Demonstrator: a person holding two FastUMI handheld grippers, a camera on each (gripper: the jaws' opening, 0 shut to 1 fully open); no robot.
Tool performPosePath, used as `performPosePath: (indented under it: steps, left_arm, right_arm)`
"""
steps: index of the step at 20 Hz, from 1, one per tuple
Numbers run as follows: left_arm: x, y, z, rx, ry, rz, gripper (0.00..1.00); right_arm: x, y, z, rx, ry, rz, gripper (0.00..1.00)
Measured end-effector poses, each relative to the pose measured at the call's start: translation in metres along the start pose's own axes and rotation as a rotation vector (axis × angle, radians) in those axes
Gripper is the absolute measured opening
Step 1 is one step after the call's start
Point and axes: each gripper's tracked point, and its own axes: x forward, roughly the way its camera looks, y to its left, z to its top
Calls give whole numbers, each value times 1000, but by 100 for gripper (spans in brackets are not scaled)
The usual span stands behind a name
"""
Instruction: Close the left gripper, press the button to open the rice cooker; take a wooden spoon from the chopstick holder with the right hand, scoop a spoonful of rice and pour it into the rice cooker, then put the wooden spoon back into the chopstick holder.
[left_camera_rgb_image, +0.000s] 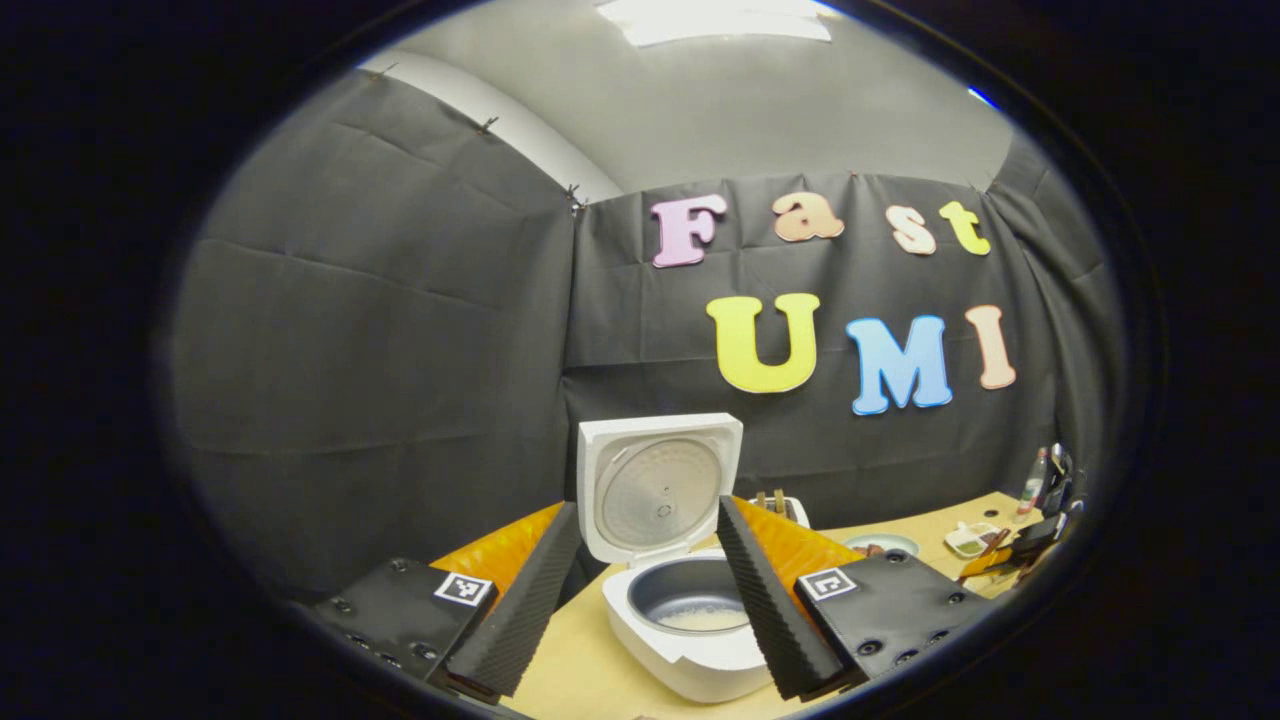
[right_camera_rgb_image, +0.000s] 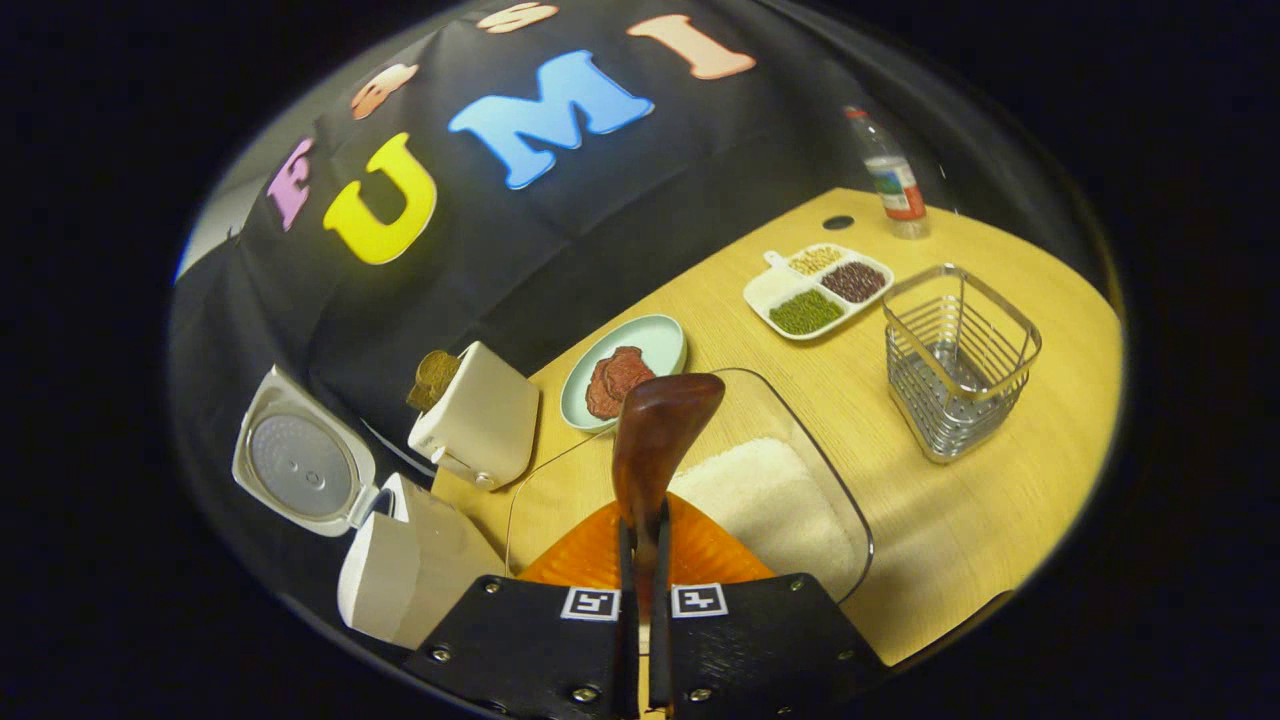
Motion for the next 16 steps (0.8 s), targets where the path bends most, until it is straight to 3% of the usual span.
performPosePath:
  steps: [4, 9, 16]
  left_arm:
    - [5, -9, 6, -1, -6, -13, 99]
    - [2, -15, 11, 11, -19, -20, 99]
    - [-2, -10, 10, -6, -26, -13, 99]
  right_arm:
    - [-4, 3, 10, 202, 24, 70, 5]
    - [-18, 8, 34, 300, -6, 122, 5]
    - [-36, 60, 60, 436, 10, 274, 5]
